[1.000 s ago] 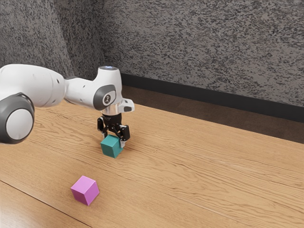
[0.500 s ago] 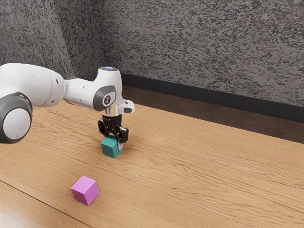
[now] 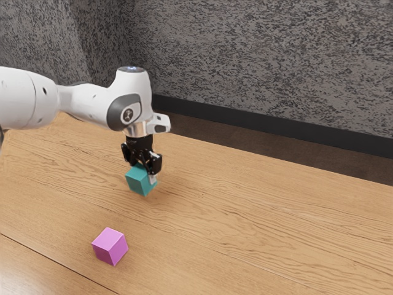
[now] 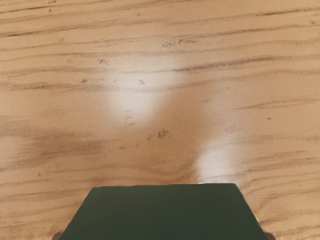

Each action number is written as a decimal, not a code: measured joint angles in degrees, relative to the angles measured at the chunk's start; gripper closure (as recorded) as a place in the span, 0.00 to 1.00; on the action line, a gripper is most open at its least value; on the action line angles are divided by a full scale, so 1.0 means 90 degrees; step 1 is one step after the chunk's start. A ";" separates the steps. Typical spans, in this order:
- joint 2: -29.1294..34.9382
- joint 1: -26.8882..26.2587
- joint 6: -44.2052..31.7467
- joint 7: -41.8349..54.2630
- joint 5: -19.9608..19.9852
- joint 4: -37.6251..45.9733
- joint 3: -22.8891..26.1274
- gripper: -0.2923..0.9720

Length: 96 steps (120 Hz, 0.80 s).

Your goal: Pick up the blue block with one arm, and put the blue block on the pink block with one arm

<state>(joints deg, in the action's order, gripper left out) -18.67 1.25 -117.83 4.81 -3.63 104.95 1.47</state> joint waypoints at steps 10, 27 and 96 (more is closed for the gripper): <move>0.0722 -0.0029 -0.0009 -0.0034 0.0061 0.0864 0.0002 0.47; 0.1511 -0.0004 -0.0010 -0.0082 0.0124 0.1956 0.0008 0.47; 0.2711 -0.0035 -0.0020 -0.0196 0.0290 0.3580 0.0205 0.47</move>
<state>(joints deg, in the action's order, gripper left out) 5.73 0.93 -118.02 3.04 -1.03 137.16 3.32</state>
